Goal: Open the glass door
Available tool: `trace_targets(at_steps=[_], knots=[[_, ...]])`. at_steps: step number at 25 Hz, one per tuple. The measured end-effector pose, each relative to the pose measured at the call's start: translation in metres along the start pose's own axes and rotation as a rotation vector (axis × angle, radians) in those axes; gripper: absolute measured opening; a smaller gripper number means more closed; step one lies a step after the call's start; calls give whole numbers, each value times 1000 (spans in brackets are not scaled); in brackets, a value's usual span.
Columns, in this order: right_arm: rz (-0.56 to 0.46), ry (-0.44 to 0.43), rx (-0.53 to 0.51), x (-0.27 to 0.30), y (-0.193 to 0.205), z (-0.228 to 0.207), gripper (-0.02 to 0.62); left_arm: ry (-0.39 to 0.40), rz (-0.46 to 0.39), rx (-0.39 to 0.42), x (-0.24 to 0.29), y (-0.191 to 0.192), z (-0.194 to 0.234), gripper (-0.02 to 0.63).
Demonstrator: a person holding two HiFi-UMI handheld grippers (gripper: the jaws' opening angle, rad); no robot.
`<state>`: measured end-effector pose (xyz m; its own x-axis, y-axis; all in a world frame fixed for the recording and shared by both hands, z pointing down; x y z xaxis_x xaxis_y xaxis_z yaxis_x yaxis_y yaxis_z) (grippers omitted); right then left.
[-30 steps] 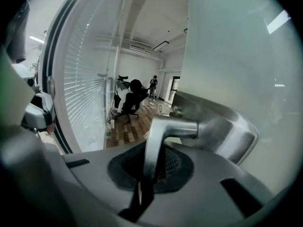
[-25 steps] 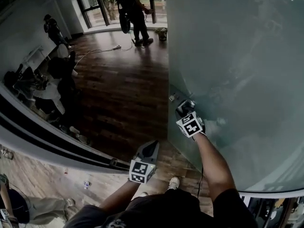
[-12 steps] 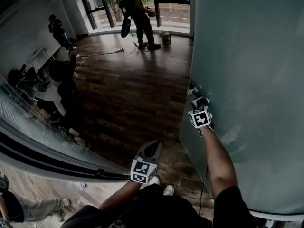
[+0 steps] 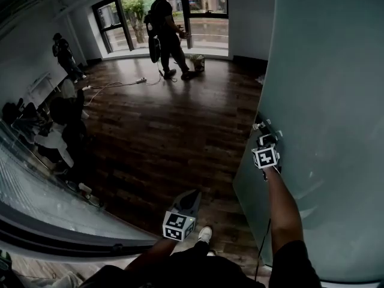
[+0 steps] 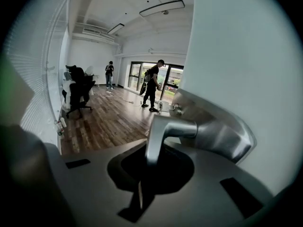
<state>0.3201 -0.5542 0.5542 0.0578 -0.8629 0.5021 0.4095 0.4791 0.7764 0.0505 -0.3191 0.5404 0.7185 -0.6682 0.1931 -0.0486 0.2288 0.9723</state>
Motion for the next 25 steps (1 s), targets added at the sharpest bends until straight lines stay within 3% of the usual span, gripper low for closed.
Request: trace_targets(at_steps=[15, 17, 23, 25], knots=[[271, 132, 14, 63, 33, -131, 17, 39, 30, -9, 63, 1, 72, 6], [310, 200, -9, 64, 36, -157, 17, 39, 20, -4, 69, -10, 79, 6], [344, 229, -15, 73, 30, -197, 17, 47, 35, -7, 86, -19, 93, 6], [433, 222, -56, 70, 37, -200, 18, 54, 40, -8, 90, -17, 92, 6]])
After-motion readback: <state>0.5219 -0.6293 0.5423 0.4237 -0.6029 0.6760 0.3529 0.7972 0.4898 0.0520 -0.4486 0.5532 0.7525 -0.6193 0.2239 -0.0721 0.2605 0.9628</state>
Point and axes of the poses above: the fingertips, and each gripper's own axes: x forward along the fingers, z to its left, y out of its underside, the point moved 3 cm from there along -x, backward along the fingers, and after that the axes turned 12 degrees about y, right-handed, at the moved point
